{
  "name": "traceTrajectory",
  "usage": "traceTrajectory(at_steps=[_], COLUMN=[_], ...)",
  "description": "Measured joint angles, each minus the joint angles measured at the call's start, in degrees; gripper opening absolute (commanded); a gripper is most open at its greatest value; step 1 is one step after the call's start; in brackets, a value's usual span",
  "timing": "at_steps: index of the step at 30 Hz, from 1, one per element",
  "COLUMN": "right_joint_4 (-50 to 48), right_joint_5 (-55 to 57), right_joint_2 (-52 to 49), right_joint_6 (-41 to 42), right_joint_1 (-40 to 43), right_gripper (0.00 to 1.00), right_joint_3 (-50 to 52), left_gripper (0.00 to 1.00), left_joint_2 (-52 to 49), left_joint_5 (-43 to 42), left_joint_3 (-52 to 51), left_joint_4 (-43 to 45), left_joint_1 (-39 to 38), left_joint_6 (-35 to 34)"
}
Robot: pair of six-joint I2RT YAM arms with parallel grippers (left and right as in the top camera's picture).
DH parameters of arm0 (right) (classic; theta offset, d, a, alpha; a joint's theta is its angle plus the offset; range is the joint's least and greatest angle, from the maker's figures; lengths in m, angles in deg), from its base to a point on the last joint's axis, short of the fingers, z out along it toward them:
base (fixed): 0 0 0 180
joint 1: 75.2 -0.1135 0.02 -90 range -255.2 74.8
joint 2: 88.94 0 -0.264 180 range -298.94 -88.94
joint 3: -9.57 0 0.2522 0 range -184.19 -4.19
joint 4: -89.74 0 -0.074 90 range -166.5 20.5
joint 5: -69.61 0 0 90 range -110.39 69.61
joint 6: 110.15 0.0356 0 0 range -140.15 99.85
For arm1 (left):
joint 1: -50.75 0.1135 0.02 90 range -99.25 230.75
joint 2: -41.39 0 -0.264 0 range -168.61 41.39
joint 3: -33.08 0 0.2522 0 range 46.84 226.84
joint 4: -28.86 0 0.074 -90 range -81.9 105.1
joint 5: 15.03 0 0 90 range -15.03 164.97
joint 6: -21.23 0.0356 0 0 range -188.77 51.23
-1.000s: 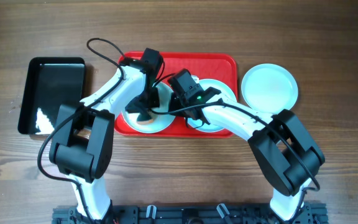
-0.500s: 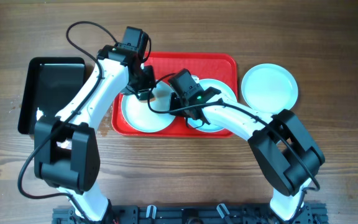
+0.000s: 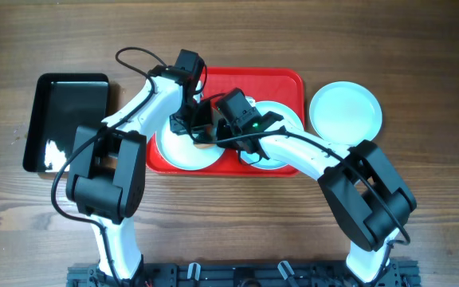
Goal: Clean dirty plates on tray and stack at the side
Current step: 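Scrub the upper-left plate with the sponge in the left gripper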
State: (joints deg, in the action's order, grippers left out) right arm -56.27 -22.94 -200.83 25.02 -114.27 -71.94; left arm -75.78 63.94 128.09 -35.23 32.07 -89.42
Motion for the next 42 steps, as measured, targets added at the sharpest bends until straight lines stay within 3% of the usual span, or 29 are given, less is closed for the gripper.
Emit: traceTrajectory(at_steps=[6, 12, 20, 25, 30, 33, 36, 42], right_joint_4=[0.02, 0.02, -1.6, -1.86, 6.84, 13.46, 14.88, 20.48], right_joint_5=[-0.11, -0.2, -3.15, -1.57, -0.74, -0.55, -0.9, -2.56], right_joint_2=[0.0, 0.0, 0.0, 0.0, 0.0, -0.02, 0.0, -0.07], right_joint_6=[-0.02, -0.02, 0.0, -0.48, -3.06, -5.31, -6.43, -5.99], right_joint_1=[0.0, 0.0, -0.87, -0.11, 0.33, 0.33, 0.33, 0.33], right_gripper=[0.04, 0.04, 0.04, 0.04, 0.04, 0.05, 0.2, 0.19], right_joint_3=[0.0, 0.0, -0.46, -0.48, -4.46, -10.08, -12.17, -12.24], left_gripper=[0.04, 0.04, 0.04, 0.04, 0.04, 0.04, 0.04, 0.04], left_joint_2=[1.92, 2.67, 2.73, 8.28, 23.02, 25.05, 27.36, 27.61], left_joint_5=[1.73, 5.64, 14.75, 12.52, 8.96, 8.59, 8.52, 8.5], left_joint_3=[-4.87, -5.79, -4.44, -2.05, -1.25, -1.25, -1.25, -1.25], left_joint_4=[3.96, -3.26, -4.52, -3.98, -8.55, -9.31, -10.88, -11.43], left_joint_1=[0.09, 6.32, 12.11, 13.9, 14.67, 14.67, 14.67, 14.67], left_joint_6=[0.02, 0.24, -1.11, -1.33, -1.33, -1.25, -1.05, 0.0])
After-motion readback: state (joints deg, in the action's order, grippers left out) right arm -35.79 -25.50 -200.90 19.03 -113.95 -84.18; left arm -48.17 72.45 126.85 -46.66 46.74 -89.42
